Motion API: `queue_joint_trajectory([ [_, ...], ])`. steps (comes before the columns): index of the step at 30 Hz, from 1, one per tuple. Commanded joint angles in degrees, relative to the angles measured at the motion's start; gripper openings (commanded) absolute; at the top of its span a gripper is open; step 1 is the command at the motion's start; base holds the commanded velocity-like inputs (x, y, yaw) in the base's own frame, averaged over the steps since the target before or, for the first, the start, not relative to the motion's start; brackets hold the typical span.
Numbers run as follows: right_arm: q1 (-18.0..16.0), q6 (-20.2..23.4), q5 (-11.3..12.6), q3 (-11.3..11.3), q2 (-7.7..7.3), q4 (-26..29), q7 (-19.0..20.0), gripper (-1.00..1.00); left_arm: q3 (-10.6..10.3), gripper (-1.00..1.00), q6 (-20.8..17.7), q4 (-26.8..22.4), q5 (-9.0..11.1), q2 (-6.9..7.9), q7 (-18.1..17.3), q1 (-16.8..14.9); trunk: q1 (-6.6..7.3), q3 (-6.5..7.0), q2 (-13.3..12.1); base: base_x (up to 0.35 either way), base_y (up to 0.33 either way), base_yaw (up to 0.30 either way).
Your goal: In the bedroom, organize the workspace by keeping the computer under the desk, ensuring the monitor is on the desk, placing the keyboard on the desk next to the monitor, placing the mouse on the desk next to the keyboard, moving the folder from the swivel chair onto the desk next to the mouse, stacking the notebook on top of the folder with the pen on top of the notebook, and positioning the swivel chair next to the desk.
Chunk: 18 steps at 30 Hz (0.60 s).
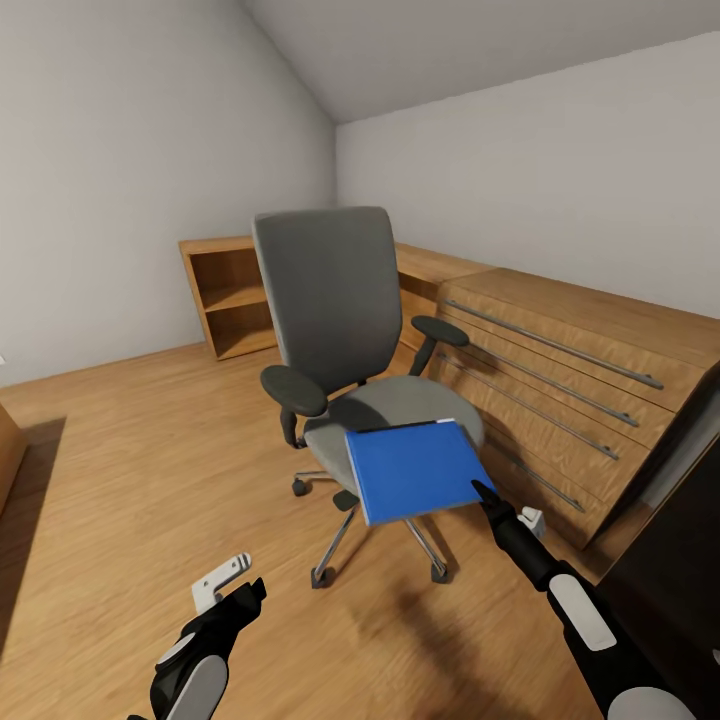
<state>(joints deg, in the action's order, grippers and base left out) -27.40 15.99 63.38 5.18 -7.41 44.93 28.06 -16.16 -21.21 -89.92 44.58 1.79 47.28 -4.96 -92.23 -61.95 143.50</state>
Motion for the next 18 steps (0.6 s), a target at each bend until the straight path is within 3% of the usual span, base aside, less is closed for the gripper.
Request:
queue_joint_trajectory([
  [1,0.0,0.5,0.5,0.1,0.00,0.0,0.1,-1.00,-0.1,1.00,-0.2,-0.1,0.3,0.05,0.4,0.0,0.01,-0.05,0.0,0.000,0.000,0.000],
  [18,0.0,0.5,0.5,0.3,-0.06,0.4,0.1,-1.00,-0.4,1.00,-0.2,-0.1,0.2,-0.04,0.4,0.0,0.40,3.27,-0.2,0.000,0.000,0.000],
])
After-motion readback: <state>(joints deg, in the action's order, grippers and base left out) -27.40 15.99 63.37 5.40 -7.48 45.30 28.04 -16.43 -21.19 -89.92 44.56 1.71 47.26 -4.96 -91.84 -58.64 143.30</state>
